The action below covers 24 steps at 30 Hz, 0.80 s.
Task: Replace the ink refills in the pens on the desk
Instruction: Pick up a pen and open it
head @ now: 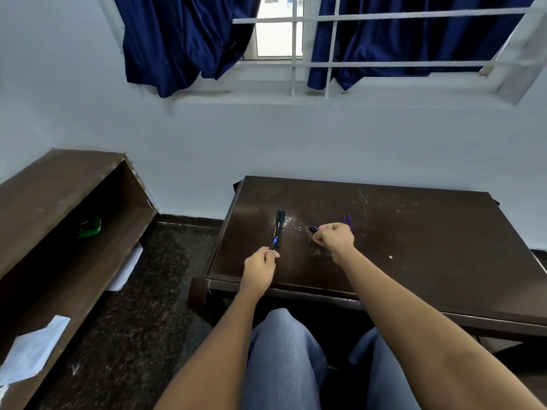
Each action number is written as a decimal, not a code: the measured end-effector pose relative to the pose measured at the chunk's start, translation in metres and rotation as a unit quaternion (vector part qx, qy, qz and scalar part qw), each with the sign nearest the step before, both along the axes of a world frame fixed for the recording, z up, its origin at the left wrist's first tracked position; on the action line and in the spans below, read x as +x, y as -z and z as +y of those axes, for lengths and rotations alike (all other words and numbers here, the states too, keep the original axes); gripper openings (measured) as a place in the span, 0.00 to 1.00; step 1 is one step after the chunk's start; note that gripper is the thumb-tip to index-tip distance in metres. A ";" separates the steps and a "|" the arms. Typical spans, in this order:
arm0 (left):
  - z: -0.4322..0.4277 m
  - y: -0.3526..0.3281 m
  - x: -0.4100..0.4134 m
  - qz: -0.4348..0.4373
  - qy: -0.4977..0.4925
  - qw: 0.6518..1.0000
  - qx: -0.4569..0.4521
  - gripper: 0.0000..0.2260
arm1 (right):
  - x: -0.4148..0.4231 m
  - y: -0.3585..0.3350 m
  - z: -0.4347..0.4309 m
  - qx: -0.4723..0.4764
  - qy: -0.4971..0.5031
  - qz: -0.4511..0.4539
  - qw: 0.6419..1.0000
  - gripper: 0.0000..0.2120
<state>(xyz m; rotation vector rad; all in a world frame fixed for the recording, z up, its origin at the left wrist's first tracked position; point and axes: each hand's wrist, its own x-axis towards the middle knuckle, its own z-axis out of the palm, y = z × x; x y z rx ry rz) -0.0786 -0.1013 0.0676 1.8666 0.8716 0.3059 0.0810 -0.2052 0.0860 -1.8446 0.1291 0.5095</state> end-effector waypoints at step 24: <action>0.014 0.068 0.086 0.003 -0.051 0.997 -0.060 0.12 | 0.059 0.109 0.040 -0.148 -0.207 -0.126 0.959 0.06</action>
